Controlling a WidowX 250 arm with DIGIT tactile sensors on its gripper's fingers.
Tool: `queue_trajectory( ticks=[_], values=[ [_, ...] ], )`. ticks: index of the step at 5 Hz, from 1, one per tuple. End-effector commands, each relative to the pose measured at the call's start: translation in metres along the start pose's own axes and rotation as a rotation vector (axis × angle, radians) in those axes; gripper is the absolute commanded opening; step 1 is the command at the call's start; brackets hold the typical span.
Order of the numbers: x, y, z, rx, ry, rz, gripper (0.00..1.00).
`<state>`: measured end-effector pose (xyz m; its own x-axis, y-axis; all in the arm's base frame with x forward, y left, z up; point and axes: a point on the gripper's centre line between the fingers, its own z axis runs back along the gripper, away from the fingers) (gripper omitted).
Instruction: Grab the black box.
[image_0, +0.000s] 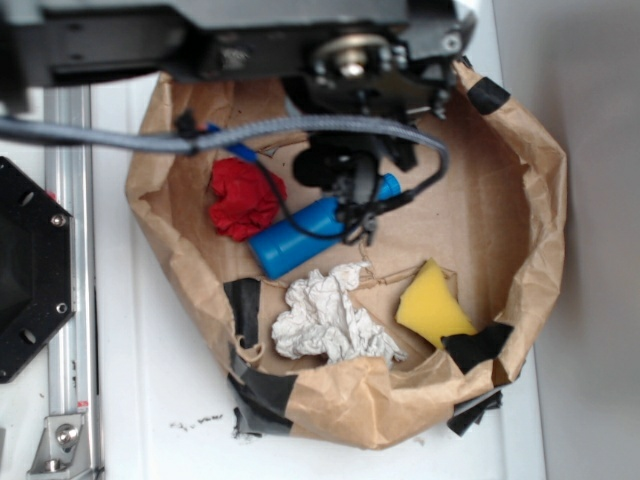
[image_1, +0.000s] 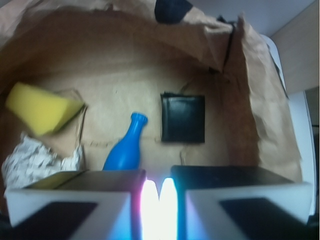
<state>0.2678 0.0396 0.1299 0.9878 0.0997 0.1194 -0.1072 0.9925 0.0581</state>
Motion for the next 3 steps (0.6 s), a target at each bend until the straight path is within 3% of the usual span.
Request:
queue_trajectory(
  ticks=[1, 2, 3],
  values=[
    [0.029, 0.012, -0.061, 0.054, -0.104, 0.160, 1.00],
    [0.026, 0.038, -0.070, 0.060, -0.099, 0.247, 1.00],
    [0.020, 0.044, -0.065, 0.064, -0.106, 0.267, 1.00]
  ],
)
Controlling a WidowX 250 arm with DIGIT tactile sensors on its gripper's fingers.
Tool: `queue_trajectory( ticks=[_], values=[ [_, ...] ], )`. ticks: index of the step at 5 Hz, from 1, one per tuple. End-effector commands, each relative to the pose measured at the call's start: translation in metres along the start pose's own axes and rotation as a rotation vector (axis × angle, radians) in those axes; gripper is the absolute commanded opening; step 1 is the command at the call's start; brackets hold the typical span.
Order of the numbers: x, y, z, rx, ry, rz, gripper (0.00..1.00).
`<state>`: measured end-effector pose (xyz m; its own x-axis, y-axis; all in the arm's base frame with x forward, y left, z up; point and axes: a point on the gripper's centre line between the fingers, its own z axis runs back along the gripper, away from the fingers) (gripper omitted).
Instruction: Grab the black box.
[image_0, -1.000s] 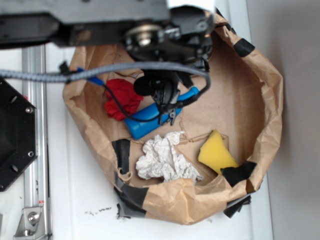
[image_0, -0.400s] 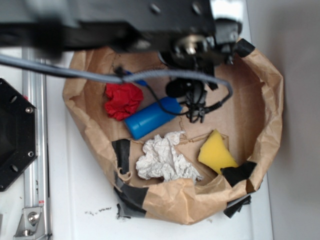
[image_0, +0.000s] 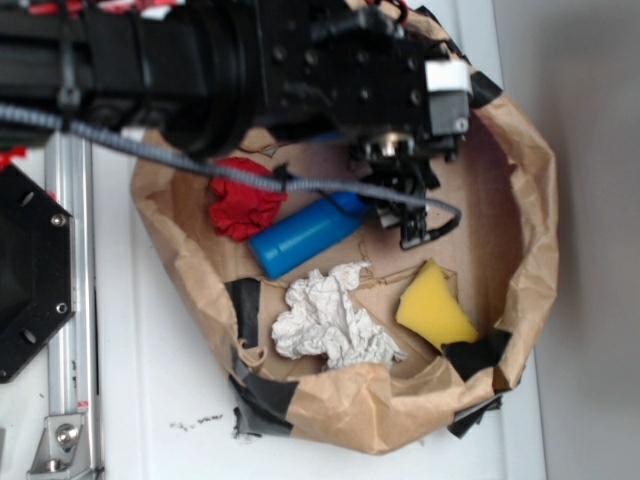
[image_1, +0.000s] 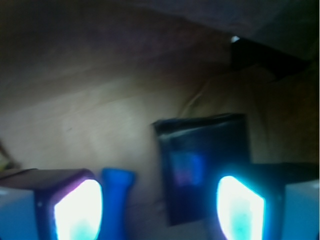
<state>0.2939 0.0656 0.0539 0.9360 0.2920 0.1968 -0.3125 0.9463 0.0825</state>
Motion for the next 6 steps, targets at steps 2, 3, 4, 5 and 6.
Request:
queue_trajectory(
  ticks=[2, 3, 4, 5, 6],
  values=[
    [-0.004, 0.027, 0.001, 0.046, 0.000, -0.027, 1.00],
    [-0.021, 0.040, 0.006, 0.041, -0.018, -0.055, 1.00],
    [-0.015, 0.041, 0.005, -0.010, -0.022, -0.086, 1.00],
    [-0.005, 0.034, -0.004, 0.051, 0.036, -0.103, 1.00],
    [0.007, 0.031, -0.016, 0.040, 0.066, -0.107, 1.00]
  ],
)
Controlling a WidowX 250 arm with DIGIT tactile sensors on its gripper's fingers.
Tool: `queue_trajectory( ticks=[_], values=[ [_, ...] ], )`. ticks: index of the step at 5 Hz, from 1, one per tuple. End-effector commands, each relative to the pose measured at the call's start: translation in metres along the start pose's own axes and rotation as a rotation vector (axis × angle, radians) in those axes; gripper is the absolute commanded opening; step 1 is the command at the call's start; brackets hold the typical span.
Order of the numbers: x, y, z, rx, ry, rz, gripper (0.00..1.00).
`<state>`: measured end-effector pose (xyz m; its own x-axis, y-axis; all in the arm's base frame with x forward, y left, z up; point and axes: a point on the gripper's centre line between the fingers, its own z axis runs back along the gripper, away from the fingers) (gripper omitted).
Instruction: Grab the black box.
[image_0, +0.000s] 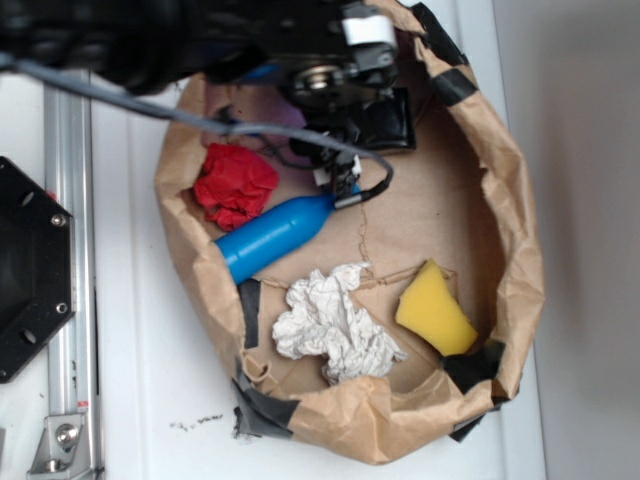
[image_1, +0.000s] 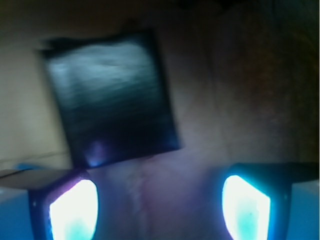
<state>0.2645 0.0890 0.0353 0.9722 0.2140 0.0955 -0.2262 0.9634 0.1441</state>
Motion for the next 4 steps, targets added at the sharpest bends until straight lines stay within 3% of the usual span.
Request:
queue_trajectory(
  ticks=[1, 4],
  values=[
    [0.041, -0.003, -0.006, 0.003, 0.002, -0.030, 1.00],
    [0.030, -0.011, 0.006, -0.013, 0.015, -0.090, 1.00]
  ],
)
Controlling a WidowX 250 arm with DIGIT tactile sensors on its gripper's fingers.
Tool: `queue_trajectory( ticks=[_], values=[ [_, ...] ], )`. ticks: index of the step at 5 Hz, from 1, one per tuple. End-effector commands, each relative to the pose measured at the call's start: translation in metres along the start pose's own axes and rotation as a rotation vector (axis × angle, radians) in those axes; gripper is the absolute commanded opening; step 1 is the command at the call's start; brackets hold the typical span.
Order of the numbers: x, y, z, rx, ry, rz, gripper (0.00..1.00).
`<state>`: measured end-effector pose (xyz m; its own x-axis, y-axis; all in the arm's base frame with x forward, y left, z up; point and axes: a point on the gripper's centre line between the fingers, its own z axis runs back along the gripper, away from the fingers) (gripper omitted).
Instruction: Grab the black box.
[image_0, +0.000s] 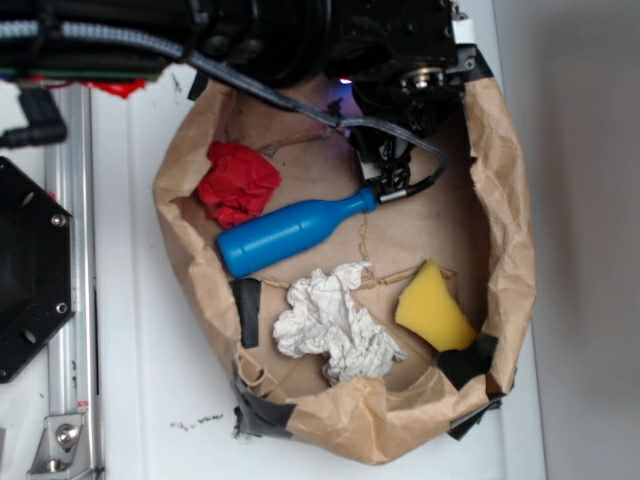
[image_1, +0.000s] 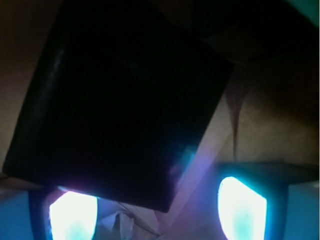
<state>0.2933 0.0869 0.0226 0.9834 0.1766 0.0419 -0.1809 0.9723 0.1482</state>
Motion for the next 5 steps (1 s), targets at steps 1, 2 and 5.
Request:
queue_trajectory(
  ticks=[1, 2, 5],
  values=[
    [-0.009, 0.003, 0.053, -0.060, -0.085, -0.037, 1.00],
    [-0.005, 0.004, 0.070, -0.095, -0.169, 0.020, 1.00],
    [0.025, 0.004, 0.028, -0.017, -0.203, 0.260, 1.00]
  ],
)
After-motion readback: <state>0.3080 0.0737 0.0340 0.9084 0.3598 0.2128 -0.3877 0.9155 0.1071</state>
